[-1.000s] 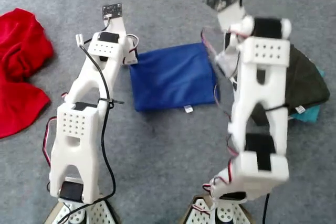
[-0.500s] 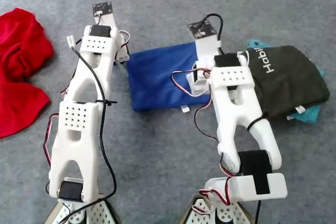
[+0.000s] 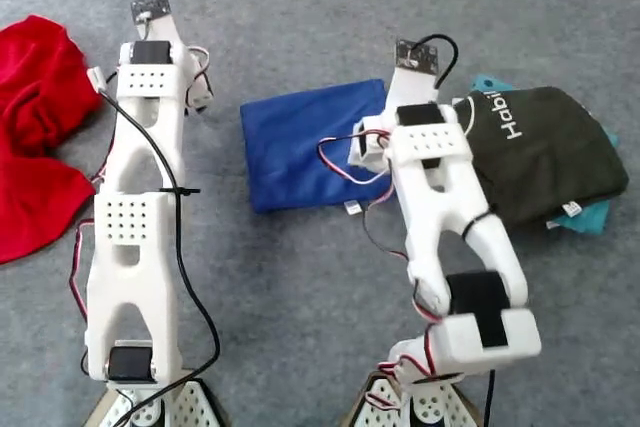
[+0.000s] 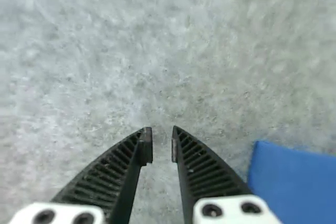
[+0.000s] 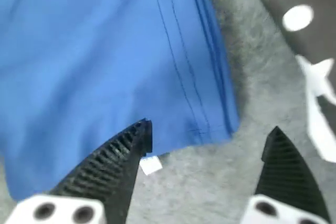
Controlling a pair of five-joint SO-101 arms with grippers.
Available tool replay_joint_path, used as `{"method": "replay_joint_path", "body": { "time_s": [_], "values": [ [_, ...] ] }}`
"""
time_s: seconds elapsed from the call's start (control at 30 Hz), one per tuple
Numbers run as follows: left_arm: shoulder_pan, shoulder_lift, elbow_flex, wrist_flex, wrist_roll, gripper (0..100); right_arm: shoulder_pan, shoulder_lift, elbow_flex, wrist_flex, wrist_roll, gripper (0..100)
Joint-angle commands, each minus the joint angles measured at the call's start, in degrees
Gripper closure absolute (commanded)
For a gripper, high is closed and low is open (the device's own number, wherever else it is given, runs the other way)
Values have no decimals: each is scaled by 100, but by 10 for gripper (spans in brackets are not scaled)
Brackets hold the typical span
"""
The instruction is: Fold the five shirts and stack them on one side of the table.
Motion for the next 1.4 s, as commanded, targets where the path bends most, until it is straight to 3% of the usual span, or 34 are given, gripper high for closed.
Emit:
{"method": "replay_joint_path", "body": {
  "time_s": [0.0,0.23,0.47,0.53,0.73,1.2,1.37],
  "values": [
    [-22,-62,-277,-26,53,906,-88,488,-708,-97,-413,651],
    [-40,-18,-277,-123,44,906,-88,2105,-1763,26,-580,652],
    [-57,-9,-277,-132,26,906,-9,3292,-2853,1134,-545,656],
    [-57,-9,-277,-132,26,906,79,3521,-3248,1468,-536,704],
    [-57,-9,-242,-141,26,906,114,3952,-4532,2453,-44,988],
    [-57,-26,-268,-105,70,906,510,4787,-6774,3789,35,985],
    [31,-88,-699,334,862,905,519,5297,-6818,3631,88,985]
  ]
}}
